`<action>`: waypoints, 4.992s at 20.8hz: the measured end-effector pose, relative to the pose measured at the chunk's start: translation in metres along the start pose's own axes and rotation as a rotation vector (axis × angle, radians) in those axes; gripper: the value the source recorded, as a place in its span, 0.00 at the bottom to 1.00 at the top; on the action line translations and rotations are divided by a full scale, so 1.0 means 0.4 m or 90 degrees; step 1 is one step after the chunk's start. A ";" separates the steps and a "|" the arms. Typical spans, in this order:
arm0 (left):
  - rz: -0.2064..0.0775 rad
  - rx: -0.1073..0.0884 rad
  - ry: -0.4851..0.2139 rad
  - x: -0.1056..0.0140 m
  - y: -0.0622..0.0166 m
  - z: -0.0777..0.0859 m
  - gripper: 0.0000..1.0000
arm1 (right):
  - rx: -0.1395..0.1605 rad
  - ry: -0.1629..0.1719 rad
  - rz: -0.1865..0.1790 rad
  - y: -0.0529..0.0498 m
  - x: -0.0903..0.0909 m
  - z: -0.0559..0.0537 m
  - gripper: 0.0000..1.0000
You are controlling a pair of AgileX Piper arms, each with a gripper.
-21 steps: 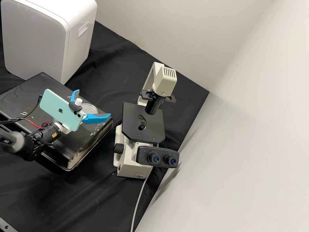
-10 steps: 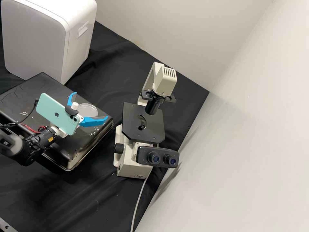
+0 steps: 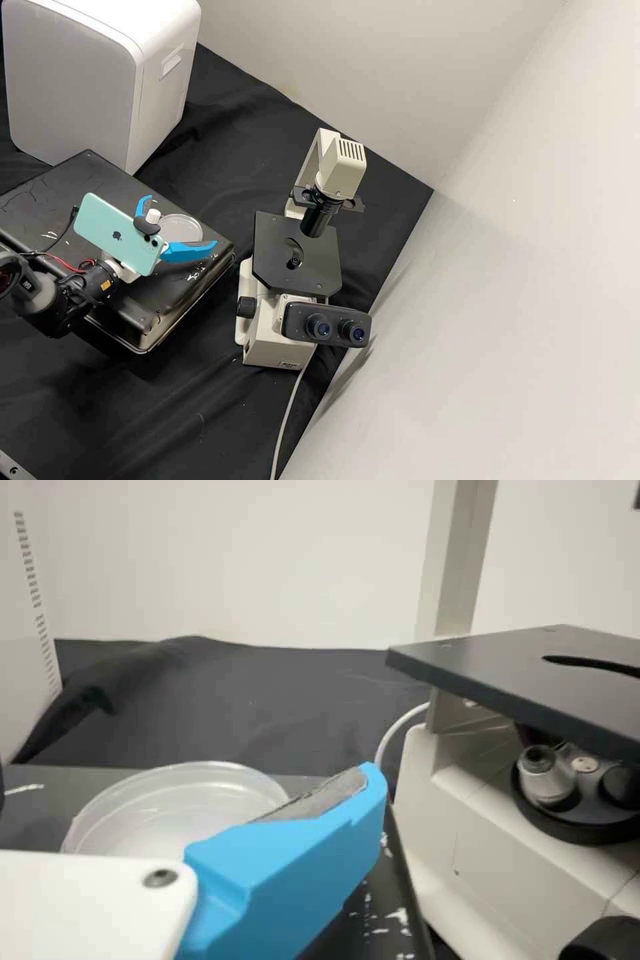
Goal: Place the petri dish on the microscope
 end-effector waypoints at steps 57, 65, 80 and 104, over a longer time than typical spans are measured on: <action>-0.006 0.002 -0.005 0.002 -0.004 0.000 1.00 | 0.058 -0.031 0.000 -0.001 0.034 0.053 0.00; -0.006 0.001 -0.004 0.002 -0.004 -0.001 1.00 | 0.067 -0.031 0.000 0.000 0.034 0.054 0.00; -0.006 0.001 -0.004 0.002 -0.004 -0.001 1.00 | 0.068 0.013 0.013 0.048 -0.009 0.004 0.00; -0.006 0.001 -0.004 0.002 -0.004 -0.001 1.00 | 0.087 0.068 0.105 0.163 -0.071 -0.034 0.00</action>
